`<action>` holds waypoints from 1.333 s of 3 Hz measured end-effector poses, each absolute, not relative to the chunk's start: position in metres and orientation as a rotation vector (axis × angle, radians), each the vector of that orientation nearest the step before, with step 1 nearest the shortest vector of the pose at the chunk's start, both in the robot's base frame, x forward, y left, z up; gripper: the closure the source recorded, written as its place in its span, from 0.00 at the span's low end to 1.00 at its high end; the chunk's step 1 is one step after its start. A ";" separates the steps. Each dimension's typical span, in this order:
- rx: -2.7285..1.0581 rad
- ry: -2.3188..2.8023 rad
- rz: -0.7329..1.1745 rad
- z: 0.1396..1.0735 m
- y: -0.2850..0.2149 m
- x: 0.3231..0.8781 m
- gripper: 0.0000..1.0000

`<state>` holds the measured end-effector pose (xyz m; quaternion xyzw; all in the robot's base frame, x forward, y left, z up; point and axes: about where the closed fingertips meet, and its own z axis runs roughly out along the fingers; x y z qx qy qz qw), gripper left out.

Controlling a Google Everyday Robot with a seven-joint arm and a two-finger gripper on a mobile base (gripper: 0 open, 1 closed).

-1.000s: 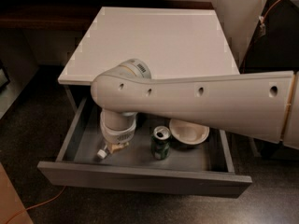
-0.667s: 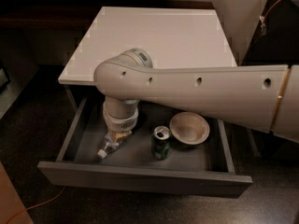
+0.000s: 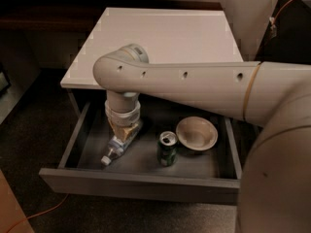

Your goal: Pick blue plastic bottle from top drawer and place on counter

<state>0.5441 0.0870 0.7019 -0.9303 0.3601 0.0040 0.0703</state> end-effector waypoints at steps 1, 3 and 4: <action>-2.897 0.968 -0.021 0.681 0.089 0.554 0.01; -2.968 0.899 -0.026 0.653 0.091 0.566 0.00; -2.982 0.897 -0.015 0.630 0.092 0.567 0.03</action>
Offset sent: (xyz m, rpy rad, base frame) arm 0.0267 0.0070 -0.0460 -0.1116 -0.0078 0.1715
